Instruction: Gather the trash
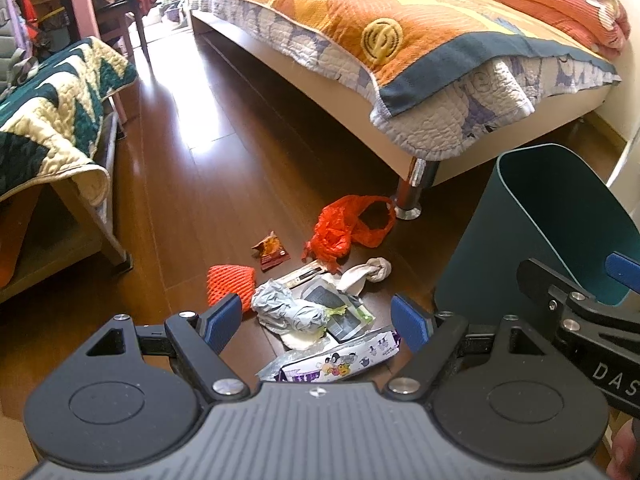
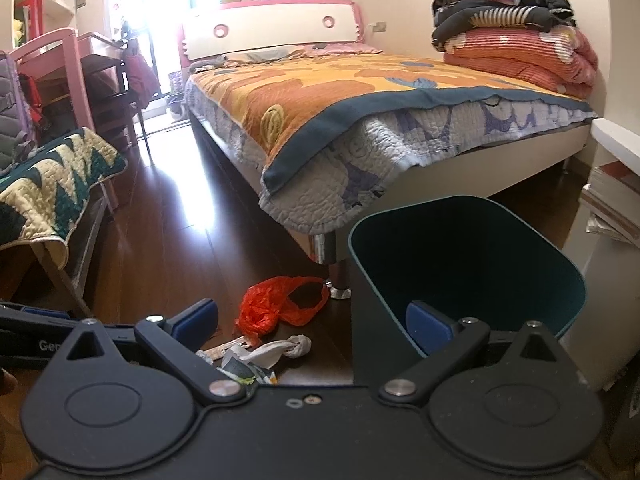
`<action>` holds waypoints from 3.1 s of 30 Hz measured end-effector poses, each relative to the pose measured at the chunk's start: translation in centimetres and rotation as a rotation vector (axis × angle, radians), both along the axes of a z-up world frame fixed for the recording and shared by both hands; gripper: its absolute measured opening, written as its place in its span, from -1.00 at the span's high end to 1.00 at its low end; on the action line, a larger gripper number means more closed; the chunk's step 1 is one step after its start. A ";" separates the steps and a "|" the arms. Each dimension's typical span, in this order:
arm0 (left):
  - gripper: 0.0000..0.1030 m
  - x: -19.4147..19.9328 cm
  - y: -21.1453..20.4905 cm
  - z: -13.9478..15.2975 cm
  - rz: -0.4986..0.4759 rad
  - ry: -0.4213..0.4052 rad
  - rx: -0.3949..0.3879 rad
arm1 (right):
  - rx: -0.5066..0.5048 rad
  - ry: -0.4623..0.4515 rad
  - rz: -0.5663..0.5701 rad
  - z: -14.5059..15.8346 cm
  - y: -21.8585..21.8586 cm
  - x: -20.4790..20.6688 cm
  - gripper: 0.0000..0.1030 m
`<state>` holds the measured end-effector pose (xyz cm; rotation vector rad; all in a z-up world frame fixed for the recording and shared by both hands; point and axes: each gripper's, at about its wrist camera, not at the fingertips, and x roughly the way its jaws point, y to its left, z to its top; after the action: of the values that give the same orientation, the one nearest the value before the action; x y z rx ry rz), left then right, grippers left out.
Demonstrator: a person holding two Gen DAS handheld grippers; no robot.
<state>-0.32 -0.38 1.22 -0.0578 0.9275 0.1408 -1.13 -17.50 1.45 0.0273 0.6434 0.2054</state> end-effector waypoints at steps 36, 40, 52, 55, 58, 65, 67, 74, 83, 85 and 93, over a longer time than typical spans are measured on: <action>-0.58 4.2 -3.3 9.9 0.048 -0.055 0.228 | -0.257 0.139 0.146 2.2 -13.3 13.3 -0.70; -0.58 5.7 -0.9 8.7 0.018 -0.011 0.235 | -0.391 0.238 0.068 -0.1 -15.1 16.9 -0.42; -0.58 8.9 2.7 5.3 -0.152 0.059 0.229 | -0.503 0.481 0.050 -5.6 -16.8 22.1 0.21; -0.58 9.4 3.3 4.0 -0.177 0.088 0.200 | -0.502 0.529 0.048 -6.2 -16.8 22.8 0.50; -0.58 9.2 4.0 2.8 -0.213 0.104 0.218 | -0.497 0.527 0.086 -6.7 -16.4 23.0 0.64; -0.58 8.7 6.2 -1.1 -0.366 0.165 0.166 | -0.481 0.593 0.082 -6.8 -16.8 23.5 0.69; -0.58 8.6 6.9 -2.5 -0.385 0.178 0.128 | -0.442 0.613 0.096 -6.1 -16.8 23.4 0.82; -0.58 7.9 6.3 -9.2 -0.495 0.235 0.075 | -0.383 0.554 0.141 -1.4 -14.8 18.8 0.94; -0.58 6.8 0.5 -15.7 -0.792 0.172 0.240 | -0.503 0.499 -0.012 1.5 -12.4 13.8 1.00; -0.58 6.9 -0.1 -17.0 -0.858 0.180 0.238 | -0.504 0.505 -0.018 2.1 -12.4 12.9 1.00; -0.58 7.0 -1.4 -21.2 -1.037 0.217 0.250 | -0.385 0.550 0.015 2.7 -11.9 11.7 0.99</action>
<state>6.69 -1.81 -19.96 0.6756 1.0481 -0.7112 10.54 -29.35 4.12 -0.3010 1.2234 0.0834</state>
